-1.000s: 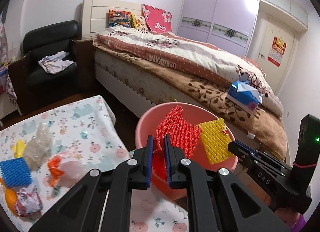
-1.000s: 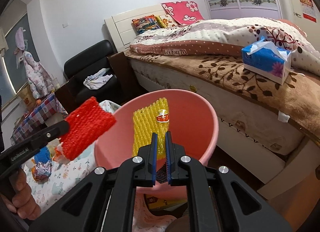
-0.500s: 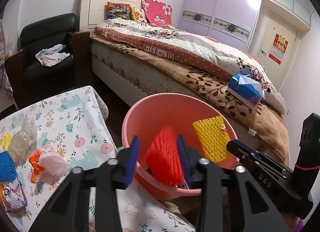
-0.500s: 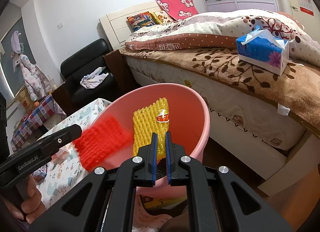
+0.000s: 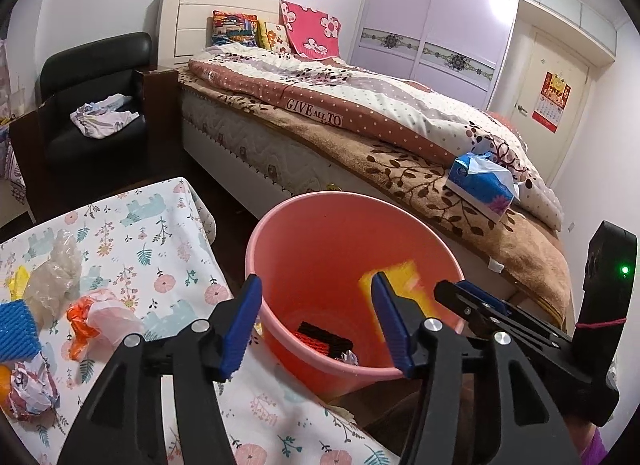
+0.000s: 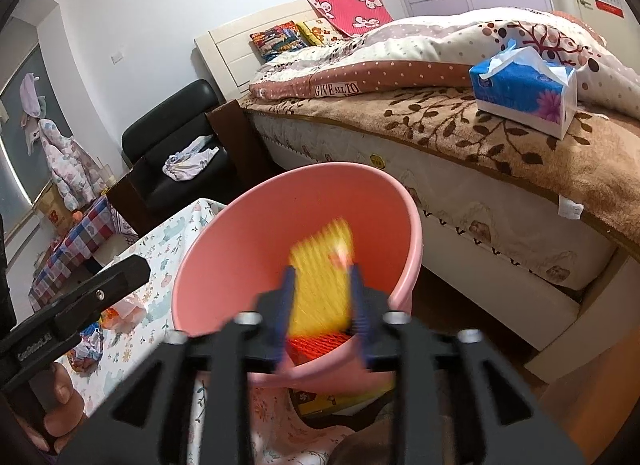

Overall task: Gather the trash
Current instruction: 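Move both open grippers back over the table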

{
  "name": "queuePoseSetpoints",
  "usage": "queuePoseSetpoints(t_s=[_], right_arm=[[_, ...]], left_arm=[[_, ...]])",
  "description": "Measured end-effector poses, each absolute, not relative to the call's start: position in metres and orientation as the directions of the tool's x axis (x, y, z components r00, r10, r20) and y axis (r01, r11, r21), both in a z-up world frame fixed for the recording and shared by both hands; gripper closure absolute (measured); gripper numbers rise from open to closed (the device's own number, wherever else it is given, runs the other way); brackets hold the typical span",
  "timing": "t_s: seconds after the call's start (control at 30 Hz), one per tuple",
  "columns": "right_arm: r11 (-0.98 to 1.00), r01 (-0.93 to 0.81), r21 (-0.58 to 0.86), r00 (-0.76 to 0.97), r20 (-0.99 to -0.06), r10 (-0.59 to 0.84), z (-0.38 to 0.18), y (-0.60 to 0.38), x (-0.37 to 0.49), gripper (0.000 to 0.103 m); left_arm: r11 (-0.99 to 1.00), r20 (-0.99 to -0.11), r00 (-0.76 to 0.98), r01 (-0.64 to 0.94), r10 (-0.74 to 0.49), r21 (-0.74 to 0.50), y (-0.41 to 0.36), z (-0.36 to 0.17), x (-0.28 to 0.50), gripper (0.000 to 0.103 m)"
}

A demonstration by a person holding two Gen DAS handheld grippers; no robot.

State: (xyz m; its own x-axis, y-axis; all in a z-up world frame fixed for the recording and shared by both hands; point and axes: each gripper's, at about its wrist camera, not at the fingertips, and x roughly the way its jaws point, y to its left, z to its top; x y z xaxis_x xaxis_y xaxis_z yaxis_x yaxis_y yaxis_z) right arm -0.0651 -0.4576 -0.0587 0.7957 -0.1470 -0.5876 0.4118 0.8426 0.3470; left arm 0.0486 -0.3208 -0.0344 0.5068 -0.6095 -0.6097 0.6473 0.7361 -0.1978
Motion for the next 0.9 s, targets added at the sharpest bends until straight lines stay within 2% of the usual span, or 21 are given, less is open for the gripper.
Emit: queuePoseSetpoints(t_s=[0.5,0.9], right_arm=[[0.892,0.314,0.324,0.83,-0.549,-0.093,-0.033,-0.412,-0.061,0.062],[0.927,0.209,0.311,0.839,-0.543,-0.007,-0.024,-0.356,-0.052,0.062]], left_arm=[[0.771,-0.583,0.556,0.6,-0.592,-0.211,-0.261,-0.017,0.037,0.046],[0.831,-0.579,0.622,0.521,-0.527,-0.196,-0.172,-0.013,0.035,0.044]])
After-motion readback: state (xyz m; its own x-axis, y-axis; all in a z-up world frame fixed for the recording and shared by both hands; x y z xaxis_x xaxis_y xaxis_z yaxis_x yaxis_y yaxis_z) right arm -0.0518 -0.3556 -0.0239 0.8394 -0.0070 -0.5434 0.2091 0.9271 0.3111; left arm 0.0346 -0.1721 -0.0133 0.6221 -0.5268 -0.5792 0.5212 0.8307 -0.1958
